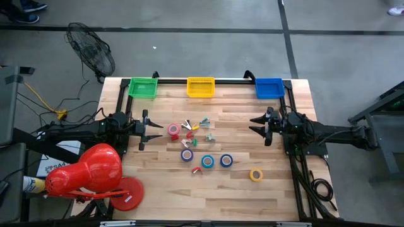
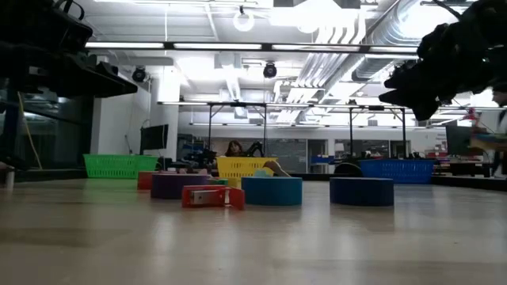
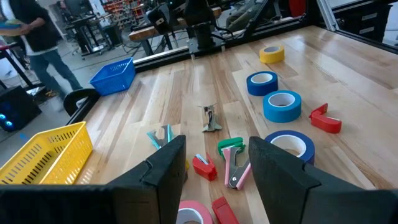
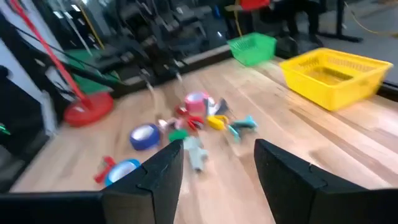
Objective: Pick and place Stapler, Stapler remover, tape
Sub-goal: Put the blue staple remover into the blue bin
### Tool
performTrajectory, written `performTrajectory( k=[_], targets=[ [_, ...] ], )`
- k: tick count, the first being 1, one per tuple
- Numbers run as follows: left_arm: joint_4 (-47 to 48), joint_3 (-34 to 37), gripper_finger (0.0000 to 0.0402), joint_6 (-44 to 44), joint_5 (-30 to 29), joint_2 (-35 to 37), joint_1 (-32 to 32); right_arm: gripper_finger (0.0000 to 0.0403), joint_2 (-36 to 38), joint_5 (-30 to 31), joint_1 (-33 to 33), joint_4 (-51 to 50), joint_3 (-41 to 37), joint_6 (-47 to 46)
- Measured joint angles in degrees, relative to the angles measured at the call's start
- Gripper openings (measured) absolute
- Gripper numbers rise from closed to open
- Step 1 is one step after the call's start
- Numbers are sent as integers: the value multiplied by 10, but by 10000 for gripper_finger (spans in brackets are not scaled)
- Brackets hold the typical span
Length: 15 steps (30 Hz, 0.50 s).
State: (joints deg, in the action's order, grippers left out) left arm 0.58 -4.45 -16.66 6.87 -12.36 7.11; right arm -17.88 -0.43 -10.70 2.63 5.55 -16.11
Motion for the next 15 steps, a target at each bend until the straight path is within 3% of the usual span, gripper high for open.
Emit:
performTrajectory(
  k=[5, 15],
  targets=[
    [0, 0, 172, 0, 0, 0, 0, 189, -88, 11, -36, -57, 73, 51],
    [0, 0, 172, 0, 0, 0, 0, 189, -337, 33, -85, -141, 255, 77]
  ],
)
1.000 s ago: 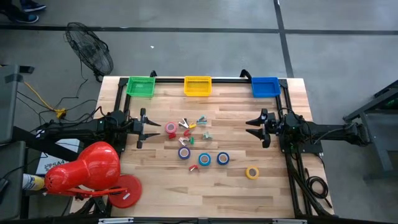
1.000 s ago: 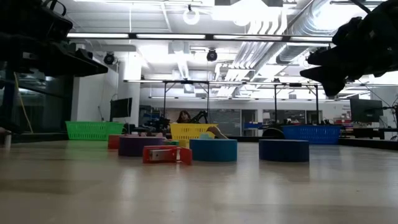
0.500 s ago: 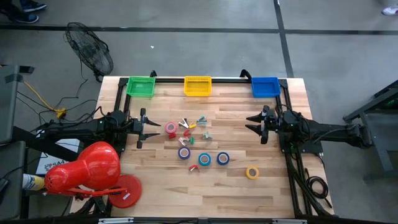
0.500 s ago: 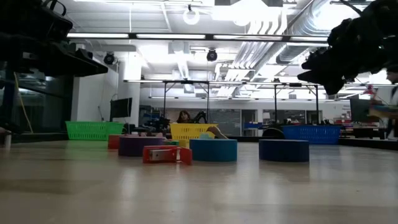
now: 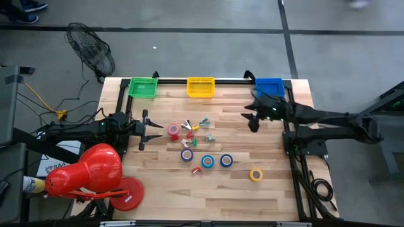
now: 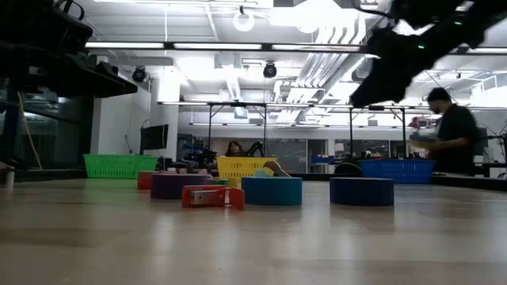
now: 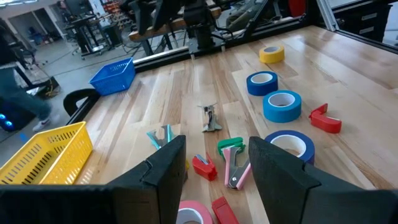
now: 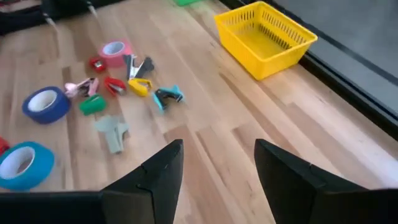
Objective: Pick and place Stapler, Stapler remover, tape
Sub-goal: Put the blue staple remover into the blue bin
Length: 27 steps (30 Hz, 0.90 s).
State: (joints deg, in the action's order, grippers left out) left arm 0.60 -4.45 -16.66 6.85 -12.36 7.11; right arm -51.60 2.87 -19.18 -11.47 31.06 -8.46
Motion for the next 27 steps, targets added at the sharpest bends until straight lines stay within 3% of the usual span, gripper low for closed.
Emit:
performTrajectory(
  k=[6, 15, 20, 27],
  targets=[
    [0, 0, 172, 0, 0, 0, 0, 190, -107, -3, 2, -11, 97, 25],
    [0, 0, 172, 0, 0, 0, 0, 190, -270, -1, 5, -117, 256, 108],
    [0, 0, 172, 0, 0, 0, 0, 194, -350, -33, 7, -132, 319, 177],
    [0, 0, 172, 0, 0, 0, 0, 248, -433, -79, 17, -131, 378, 256]
  ],
)
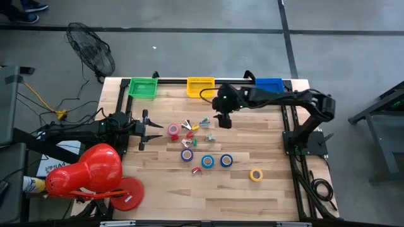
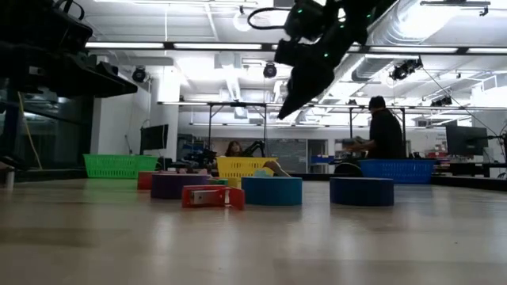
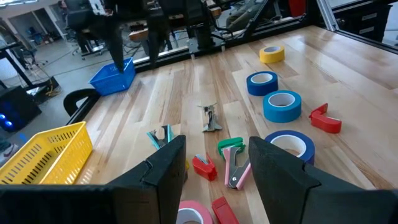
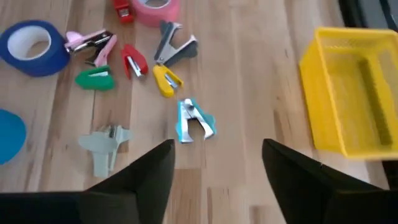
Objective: Pick and place Stapler, Stapler remover, tape
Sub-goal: Put the blue staple remover into the blue bin
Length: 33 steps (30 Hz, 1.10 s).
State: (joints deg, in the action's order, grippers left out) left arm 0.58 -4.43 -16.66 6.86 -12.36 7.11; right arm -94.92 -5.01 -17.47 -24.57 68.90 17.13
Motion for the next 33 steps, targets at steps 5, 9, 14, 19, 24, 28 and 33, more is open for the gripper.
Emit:
performTrajectory(
  k=[5, 9, 14, 19, 24, 28, 33],
  targets=[
    [0, 0, 172, 0, 0, 0, 0, 300, -54, 14, 4, 0, 28, 54],
    [0, 0, 172, 0, 0, 0, 0, 314, -90, -20, 4, 5, 48, 65],
    [0, 0, 172, 0, 0, 0, 0, 314, -121, -48, 10, 20, 54, 87],
    [0, 0, 172, 0, 0, 0, 0, 314, -151, -40, 14, 32, 54, 91],
    [0, 0, 172, 0, 0, 0, 0, 314, -171, -35, 15, 53, 54, 100],
    [0, 0, 172, 0, 0, 0, 0, 314, -187, -26, 15, 63, 54, 100],
    [0, 0, 172, 0, 0, 0, 0, 314, -207, -10, 15, 61, 54, 100]
  ],
)
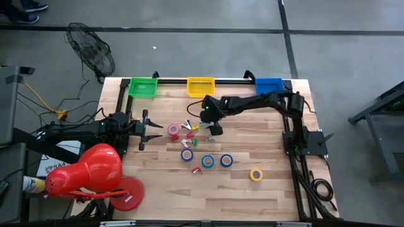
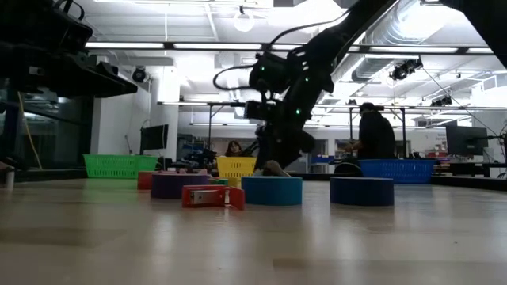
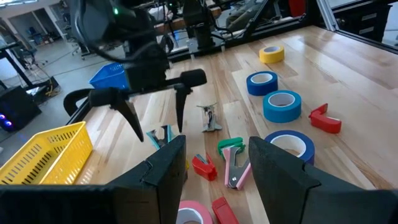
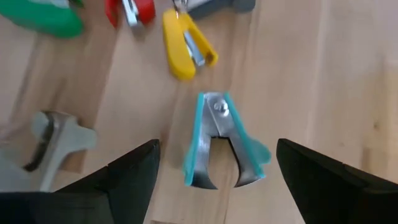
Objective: Pick and place Stapler, Stapler remover, tape
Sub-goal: Put the blue staple remover into the blue bin
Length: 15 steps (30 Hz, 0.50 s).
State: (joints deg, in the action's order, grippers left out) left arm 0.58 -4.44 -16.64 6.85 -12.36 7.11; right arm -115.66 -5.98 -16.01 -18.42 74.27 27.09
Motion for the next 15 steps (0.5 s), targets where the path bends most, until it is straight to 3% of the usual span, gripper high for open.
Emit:
performTrajectory(
  k=[10, 15],
  targets=[
    [0, 0, 172, 0, 0, 0, 0, 312, -10, -5, -1, 4, -1, 0],
    [0, 0, 172, 0, 0, 0, 0, 289, -11, -8, -1, 7, -1, 0]
  ],
)
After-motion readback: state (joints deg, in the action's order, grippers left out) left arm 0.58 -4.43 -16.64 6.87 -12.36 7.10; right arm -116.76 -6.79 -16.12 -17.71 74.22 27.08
